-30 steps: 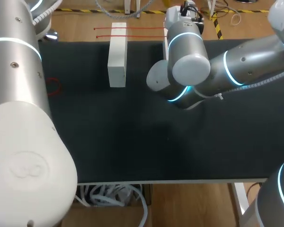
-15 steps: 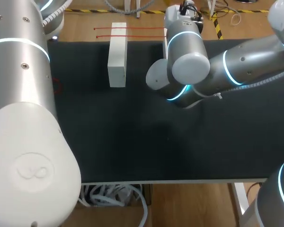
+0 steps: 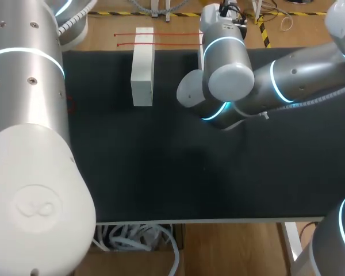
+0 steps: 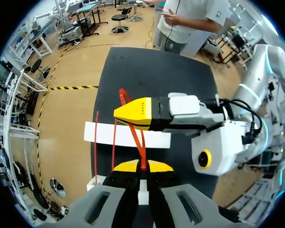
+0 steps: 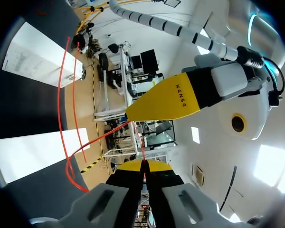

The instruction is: Grab the tape and strap the tape.

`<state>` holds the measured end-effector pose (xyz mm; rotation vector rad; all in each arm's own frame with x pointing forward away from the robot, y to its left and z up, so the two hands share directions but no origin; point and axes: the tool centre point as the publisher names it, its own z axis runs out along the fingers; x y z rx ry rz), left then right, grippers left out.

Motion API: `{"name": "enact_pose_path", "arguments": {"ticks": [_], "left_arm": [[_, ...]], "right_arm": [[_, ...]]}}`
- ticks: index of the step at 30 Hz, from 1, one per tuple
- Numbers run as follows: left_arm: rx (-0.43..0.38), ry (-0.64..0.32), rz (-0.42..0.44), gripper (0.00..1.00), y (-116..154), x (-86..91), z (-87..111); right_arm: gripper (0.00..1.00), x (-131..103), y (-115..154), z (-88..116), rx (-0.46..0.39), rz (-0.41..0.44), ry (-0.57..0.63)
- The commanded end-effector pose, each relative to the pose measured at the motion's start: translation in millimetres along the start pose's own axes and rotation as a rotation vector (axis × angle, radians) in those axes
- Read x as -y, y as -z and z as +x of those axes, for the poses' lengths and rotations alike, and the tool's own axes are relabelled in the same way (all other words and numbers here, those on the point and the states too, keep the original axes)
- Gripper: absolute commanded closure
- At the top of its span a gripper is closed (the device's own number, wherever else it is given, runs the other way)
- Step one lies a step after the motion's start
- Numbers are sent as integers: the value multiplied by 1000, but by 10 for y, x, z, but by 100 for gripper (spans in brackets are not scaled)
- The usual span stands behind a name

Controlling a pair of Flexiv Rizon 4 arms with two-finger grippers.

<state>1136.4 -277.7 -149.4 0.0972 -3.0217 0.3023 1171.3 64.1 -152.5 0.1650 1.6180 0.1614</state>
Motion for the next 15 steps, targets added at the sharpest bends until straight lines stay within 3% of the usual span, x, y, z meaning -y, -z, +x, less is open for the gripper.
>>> {"name": "enact_pose_path", "arguments": {"ticks": [1,7,15], "left_arm": [[-15,1,-44,100,40,45,-62],[-15,1,-44,100,40,45,-62],[-15,1,-44,100,40,45,-62]], "right_arm": [[100,27,45,-5,-9,28,-44],[100,74,74,34,-23,79,-119],[100,13,38,18,1,85,-140]]}}
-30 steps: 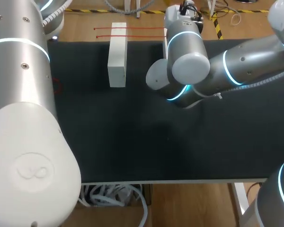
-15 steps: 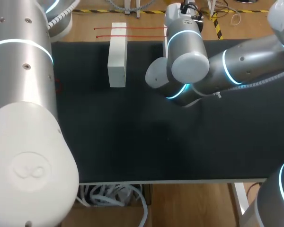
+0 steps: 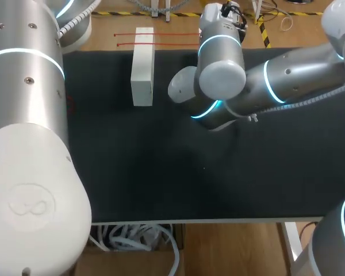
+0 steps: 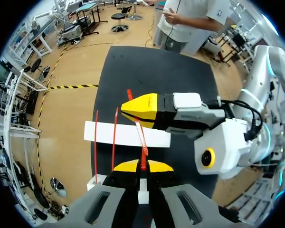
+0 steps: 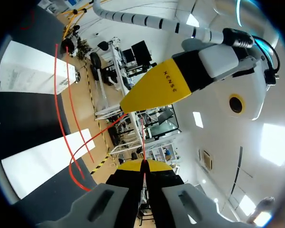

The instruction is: Grab the tape and strap the tape.

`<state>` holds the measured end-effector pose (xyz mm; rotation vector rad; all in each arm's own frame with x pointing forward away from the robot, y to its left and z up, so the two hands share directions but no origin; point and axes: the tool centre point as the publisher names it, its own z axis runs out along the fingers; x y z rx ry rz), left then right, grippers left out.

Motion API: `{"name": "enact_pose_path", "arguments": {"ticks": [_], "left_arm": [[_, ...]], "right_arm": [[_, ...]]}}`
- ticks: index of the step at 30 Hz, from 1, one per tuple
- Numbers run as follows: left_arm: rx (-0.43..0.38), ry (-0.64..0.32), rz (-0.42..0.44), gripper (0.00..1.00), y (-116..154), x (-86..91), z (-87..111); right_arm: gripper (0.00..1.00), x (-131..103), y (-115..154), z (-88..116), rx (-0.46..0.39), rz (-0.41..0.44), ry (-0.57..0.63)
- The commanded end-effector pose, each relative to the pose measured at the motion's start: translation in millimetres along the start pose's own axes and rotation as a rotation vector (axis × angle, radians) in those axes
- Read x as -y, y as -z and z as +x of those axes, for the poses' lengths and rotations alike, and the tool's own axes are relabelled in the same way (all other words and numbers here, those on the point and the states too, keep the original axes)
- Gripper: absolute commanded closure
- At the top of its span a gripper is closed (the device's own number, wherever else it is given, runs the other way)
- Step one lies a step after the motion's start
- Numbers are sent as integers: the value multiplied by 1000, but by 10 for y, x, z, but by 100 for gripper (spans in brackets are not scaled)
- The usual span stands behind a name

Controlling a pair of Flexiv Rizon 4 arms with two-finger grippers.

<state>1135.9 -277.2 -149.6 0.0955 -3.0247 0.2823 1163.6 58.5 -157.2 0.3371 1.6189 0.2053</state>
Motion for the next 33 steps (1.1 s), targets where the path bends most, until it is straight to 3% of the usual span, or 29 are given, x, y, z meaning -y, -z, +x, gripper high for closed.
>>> {"name": "enact_pose_path", "arguments": {"ticks": [1,33], "left_arm": [[-17,1,-31,100,43,50,-67],[-17,1,-31,100,43,50,-67]], "right_arm": [[100,-71,-30,-15,7,6,-3],[100,-94,3,45,15,2,40]]}}
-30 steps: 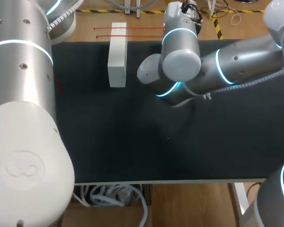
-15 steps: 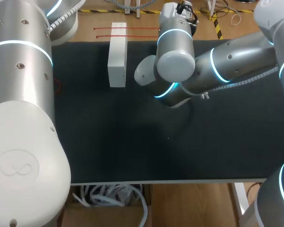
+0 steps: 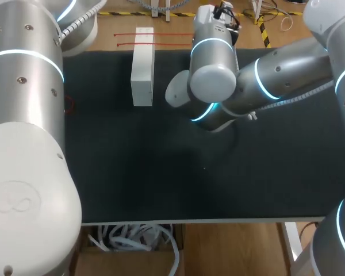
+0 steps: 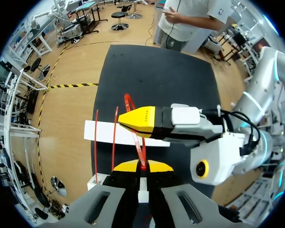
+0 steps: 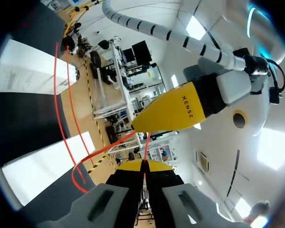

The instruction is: Grab the tape and strap the tape.

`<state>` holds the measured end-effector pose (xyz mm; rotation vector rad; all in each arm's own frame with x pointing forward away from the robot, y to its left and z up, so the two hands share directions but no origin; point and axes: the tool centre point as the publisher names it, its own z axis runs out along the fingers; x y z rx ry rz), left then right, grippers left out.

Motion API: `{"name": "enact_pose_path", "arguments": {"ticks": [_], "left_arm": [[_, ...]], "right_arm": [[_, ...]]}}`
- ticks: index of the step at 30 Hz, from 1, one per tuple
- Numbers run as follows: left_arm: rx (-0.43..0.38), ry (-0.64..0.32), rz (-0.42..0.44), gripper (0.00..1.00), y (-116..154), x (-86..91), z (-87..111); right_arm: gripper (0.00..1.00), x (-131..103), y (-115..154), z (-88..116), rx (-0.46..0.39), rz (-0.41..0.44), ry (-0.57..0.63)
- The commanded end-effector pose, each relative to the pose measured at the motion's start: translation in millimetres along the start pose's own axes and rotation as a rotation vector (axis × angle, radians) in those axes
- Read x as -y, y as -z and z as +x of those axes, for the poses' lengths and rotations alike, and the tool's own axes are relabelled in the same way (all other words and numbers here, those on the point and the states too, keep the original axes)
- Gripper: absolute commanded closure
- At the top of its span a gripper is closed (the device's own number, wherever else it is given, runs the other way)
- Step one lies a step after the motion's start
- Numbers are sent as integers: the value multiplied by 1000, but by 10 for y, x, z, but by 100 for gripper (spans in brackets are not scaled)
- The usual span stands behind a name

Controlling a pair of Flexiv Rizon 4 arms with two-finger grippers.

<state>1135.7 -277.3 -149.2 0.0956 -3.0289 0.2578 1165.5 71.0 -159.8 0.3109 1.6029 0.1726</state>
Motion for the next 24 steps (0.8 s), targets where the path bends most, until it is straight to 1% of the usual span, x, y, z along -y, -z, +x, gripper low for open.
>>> {"name": "enact_pose_path", "arguments": {"ticks": [1,14,20,24], "left_arm": [[-19,1,-15,100,40,48,-70],[-19,1,-15,100,40,48,-70],[-19,1,-15,100,40,48,-70],[-19,1,-15,100,40,48,-70]], "right_arm": [[100,20,14,-19,-7,0,5],[100,25,23,-20,9,16,4],[100,52,23,-31,17,54,-39],[100,51,66,-22,7,92,-98]]}}
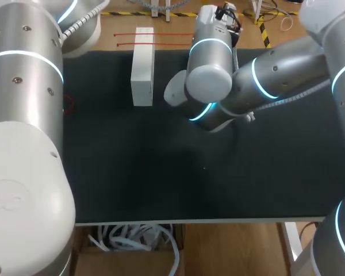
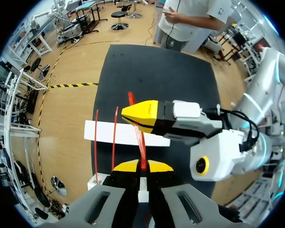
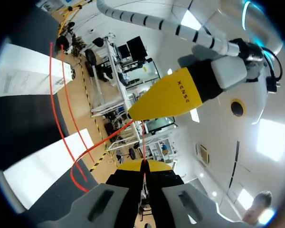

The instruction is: Grab the tape and strap the tape.

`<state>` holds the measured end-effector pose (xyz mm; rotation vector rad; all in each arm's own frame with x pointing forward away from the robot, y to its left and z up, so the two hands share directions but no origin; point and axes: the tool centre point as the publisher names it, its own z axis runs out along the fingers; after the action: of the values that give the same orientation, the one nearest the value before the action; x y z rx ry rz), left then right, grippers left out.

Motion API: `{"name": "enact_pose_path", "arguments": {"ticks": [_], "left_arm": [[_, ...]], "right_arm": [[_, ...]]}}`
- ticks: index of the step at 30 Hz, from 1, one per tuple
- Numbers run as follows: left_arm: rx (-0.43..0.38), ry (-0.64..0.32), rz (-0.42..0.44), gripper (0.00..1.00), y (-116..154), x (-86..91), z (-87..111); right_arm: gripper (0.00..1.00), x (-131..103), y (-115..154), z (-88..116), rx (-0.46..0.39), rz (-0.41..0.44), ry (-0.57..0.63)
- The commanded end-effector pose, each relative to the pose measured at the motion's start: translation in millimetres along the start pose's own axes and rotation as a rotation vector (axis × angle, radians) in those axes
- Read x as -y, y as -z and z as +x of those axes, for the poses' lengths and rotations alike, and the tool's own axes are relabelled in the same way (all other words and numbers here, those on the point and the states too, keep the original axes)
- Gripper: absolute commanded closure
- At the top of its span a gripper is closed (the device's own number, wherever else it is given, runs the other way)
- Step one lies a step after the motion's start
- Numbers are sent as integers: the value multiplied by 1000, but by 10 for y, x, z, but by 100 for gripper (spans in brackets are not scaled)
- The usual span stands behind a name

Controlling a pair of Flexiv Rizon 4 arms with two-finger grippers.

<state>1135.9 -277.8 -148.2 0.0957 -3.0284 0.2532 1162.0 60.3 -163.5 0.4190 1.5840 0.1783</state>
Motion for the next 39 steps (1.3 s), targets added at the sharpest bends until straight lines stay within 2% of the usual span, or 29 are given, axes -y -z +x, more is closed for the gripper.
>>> {"name": "enact_pose_path", "arguments": {"ticks": [1,14,21,39], "left_arm": [[-18,0,-12,100,30,40,-69],[-18,0,-12,100,30,40,-69],[-18,0,-12,100,30,40,-69],[-18,0,-12,100,30,40,-69]], "right_arm": [[100,-66,52,-22,-7,42,-41],[100,-15,77,-60,-13,122,-113],[100,30,59,-83,-9,141,-80],[100,-48,28,-41,-20,121,-22]]}}
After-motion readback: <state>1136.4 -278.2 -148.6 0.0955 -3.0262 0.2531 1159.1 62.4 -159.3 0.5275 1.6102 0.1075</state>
